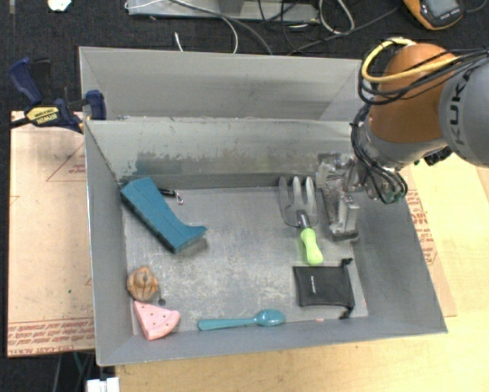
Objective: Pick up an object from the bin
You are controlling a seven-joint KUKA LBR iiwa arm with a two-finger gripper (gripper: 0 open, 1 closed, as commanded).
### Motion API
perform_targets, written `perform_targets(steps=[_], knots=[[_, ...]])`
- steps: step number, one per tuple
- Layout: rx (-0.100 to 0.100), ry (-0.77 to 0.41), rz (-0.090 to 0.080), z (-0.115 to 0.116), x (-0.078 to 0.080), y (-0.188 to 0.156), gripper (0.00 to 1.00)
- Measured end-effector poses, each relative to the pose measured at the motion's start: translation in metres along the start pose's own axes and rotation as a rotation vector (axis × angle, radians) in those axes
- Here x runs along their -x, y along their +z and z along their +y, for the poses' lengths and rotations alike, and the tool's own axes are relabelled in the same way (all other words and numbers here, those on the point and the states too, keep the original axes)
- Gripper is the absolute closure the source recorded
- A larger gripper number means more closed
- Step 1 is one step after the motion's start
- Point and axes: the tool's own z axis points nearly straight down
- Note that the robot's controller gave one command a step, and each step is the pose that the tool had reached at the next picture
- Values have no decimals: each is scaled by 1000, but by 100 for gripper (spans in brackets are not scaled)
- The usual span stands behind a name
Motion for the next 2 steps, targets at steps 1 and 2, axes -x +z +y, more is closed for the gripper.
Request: perform_targets(steps=[1,2], knots=[[-1,-88,4,2,-7,16,0],[1,-271,6,12,-14,-42,0]])
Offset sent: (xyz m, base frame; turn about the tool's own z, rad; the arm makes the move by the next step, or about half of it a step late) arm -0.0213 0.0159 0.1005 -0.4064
